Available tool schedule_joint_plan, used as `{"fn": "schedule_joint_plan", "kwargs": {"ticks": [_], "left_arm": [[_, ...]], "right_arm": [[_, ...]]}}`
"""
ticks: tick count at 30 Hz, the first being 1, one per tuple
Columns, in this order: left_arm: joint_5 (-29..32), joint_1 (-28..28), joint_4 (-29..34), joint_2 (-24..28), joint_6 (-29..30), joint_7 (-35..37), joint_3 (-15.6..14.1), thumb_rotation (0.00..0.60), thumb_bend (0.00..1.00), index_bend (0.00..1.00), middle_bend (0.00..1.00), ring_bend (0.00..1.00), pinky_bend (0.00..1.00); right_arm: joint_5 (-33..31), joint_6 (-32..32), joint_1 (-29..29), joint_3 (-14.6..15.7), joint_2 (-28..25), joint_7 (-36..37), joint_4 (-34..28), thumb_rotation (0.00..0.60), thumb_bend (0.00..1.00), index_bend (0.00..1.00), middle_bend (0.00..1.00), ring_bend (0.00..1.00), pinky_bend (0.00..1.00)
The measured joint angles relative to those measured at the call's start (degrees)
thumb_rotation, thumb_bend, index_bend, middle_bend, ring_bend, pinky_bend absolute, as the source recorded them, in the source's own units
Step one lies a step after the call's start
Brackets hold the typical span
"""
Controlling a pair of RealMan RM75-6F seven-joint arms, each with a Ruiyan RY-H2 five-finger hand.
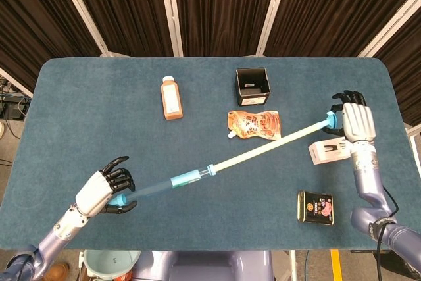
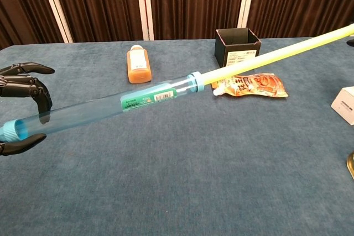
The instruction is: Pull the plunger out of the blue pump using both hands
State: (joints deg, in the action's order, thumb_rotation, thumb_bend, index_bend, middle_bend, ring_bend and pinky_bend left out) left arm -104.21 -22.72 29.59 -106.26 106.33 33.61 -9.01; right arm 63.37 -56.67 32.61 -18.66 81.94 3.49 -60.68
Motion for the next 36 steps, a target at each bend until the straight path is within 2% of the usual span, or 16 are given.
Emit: {"fn": "schedule_joint_plan", "kwargs": {"ticks": [6,9,11,15,19,22,24,28,32,36], "left_arm": [[0.34,-0.2,-1.29,-0.76,-1.17,0.52,0.29,0.6,0.6,0.69,0.56,0.41,0.16],[0.66,-0.34,-2.61,-1.18,-2.57,1.31,0.35,0.6,0.58,0.61,0.54,0.41,0.16],[0.93,-0.45,-3.54,-1.39,-4.0,2.37,0.33,0.6,0.55,0.51,0.5,0.4,0.16],[1.63,-0.6,-6.8,-1.87,-7.24,4.96,0.22,0.6,0.52,0.4,0.43,0.39,0.16],[2.34,-0.45,-9.19,-2.24,-9.31,6.1,0.21,0.6,0.48,0.32,0.37,0.36,0.15],[2.83,-0.22,-10.66,-2.39,-11.07,6.6,0.2,0.6,0.43,0.29,0.35,0.33,0.11],[3.34,-0.03,-11.57,-2.5,-12.72,6.79,0.31,0.6,0.38,0.26,0.32,0.31,0.1],[4.95,0.32,-13.09,-2.73,-16.58,7.96,0.98,0.6,0.3,0.22,0.27,0.28,0.1],[6.51,0.7,-13.99,-2.51,-19.39,8.79,1.77,0.6,0.25,0.21,0.25,0.26,0.1],[7.62,1.06,-13.63,-1.39,-19.86,8.16,2.6,0.6,0.23,0.21,0.24,0.24,0.1]], "right_arm": [[-0.3,1.47,0.35,0.45,0.61,0.51,0.91,0.6,0.26,0.76,0.27,0.14,0.1],[-0.06,1.29,0.2,0.85,1.29,0.65,1.6,0.6,0.24,0.71,0.26,0.15,0.1],[0.03,1.14,0.14,1.05,2.03,0.8,2.67,0.6,0.22,0.64,0.25,0.15,0.1],[-0.09,1.39,0.14,1.56,3.96,0.66,5.93,0.6,0.19,0.47,0.22,0.14,0.1],[-0.27,2.4,0.21,2.24,5.83,0.35,8.87,0.6,0.17,0.17,0.14,0.11,0.09],[-0.43,4.25,0.32,2.96,6.94,0.12,10.67,0.6,0.13,0.02,0.05,0.07,0.08],[-0.39,5.73,0.37,3.5,7.27,0.21,11.04,0.6,0.08,0.0,0.01,0.05,0.07],[0.84,8.73,0.33,5.37,7.8,1.47,11.62,0.6,0.0,0.0,0.0,0.02,0.04],[2.96,7.79,-0.21,6.66,7.71,1.56,10.71,0.6,0.0,0.0,0.0,0.0,0.0],[3.53,6.89,-1.09,7.59,5.76,-0.48,6.21,0.6,0.0,0.0,0.0,0.0,0.0]]}}
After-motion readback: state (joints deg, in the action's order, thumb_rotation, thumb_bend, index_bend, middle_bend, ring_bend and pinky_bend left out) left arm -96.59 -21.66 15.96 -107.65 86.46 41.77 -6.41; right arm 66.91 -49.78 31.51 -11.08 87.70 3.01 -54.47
